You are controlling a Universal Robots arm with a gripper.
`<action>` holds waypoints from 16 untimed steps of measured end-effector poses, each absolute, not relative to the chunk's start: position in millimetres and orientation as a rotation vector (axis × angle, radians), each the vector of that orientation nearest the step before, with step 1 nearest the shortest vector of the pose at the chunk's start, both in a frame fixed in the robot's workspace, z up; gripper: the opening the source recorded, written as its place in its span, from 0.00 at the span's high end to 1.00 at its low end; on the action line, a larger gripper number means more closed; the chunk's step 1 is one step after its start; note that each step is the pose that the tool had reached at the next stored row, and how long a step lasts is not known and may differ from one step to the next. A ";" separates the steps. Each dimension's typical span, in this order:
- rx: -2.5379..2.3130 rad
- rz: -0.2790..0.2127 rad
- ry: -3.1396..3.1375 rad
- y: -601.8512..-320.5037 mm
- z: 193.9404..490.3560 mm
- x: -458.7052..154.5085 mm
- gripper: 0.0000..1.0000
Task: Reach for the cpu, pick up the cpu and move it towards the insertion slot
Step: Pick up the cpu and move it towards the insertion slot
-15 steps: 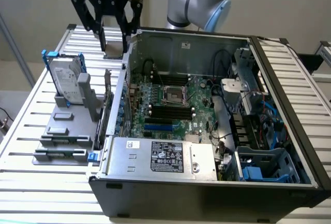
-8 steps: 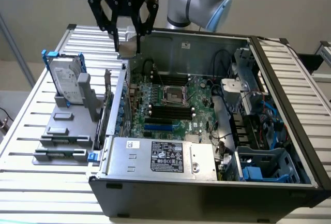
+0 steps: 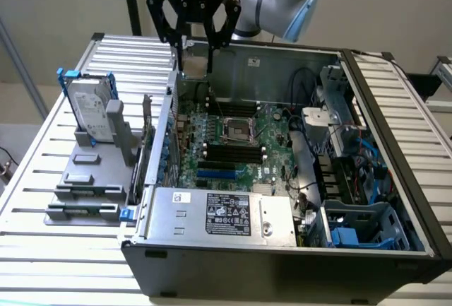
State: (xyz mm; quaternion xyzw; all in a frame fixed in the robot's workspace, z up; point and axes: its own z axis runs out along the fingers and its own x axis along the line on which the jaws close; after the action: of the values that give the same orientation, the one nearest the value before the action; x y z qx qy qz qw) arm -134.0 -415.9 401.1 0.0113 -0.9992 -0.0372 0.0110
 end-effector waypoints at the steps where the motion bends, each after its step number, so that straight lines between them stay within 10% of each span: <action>1: 0.035 -0.116 -3.117 -415.1 401.1 -129.5 0.45; 16: 0.035 -0.115 -3.117 -384.9 398.3 -75.4 0.45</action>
State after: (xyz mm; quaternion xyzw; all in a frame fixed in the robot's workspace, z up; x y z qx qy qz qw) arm -75.4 -384.9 398.3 0.0113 -0.9992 -0.0369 0.0110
